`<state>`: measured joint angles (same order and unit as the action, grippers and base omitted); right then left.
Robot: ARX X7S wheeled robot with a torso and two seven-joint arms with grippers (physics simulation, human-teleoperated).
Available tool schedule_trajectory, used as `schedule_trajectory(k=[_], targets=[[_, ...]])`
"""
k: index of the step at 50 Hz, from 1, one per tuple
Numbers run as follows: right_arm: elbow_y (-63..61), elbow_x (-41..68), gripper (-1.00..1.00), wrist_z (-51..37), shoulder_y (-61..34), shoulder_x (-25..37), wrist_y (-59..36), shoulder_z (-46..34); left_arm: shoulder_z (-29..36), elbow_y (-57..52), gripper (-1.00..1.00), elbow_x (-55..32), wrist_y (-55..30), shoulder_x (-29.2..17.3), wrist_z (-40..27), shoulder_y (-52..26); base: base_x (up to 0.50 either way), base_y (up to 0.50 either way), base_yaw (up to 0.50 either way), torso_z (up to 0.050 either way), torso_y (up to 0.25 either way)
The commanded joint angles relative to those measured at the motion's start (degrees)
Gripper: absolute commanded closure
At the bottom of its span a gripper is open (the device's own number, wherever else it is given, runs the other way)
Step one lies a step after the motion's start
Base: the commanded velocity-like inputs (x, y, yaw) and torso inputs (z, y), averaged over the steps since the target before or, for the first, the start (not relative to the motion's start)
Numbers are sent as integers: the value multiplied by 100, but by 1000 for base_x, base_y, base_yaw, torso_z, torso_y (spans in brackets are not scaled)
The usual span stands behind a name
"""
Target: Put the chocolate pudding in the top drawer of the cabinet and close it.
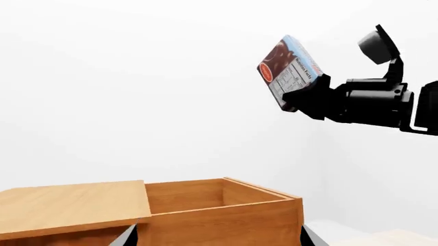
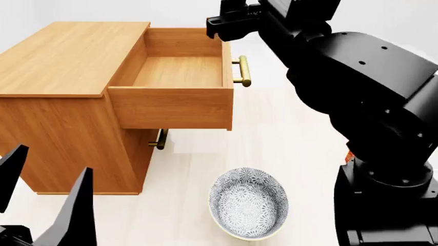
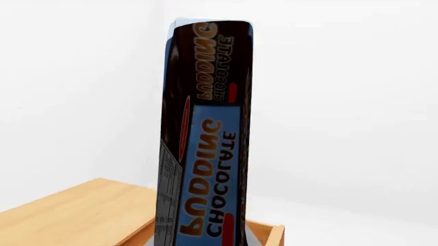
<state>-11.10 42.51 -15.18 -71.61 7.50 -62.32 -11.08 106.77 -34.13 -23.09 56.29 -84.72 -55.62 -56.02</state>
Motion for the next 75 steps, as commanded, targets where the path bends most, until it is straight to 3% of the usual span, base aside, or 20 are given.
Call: schedule_trajectory(k=[1,9,27,48,58,68,75], targets=[[1175,-228,100,517,-613,-164,268,-490,-31,301,-100,-92,320,81,39,148,0,0,0,0,0],[1955,-180,100,807,-1047,-306,160,-729,-542,359,-100,-158,355,118,127,664,0,0,0,0,0],[3527,-333,100,1193,-1650,-514,315,-1312,-2448,498,-100,-435,360,222,554,2528,0,0,0,0,0],[4998,-97,100,1495,-2150,-719,557,-2000,-3409,587,-100,-656,340,335,910,3443,0,0,0,0,0],[6175,1052,100,1503,-2631,-741,1424,-3350,-3662,648,-100,-806,301,413,1092,3668,0,0,0,0,0],[6927,3107,100,1377,-2962,-747,2201,-5446,-3789,702,-100,-896,304,479,1238,3776,0,0,0,0,0],[7052,3773,100,1279,-2894,-745,2489,-6190,-3924,741,-100,-992,306,531,1359,3895,0,0,0,0,0]])
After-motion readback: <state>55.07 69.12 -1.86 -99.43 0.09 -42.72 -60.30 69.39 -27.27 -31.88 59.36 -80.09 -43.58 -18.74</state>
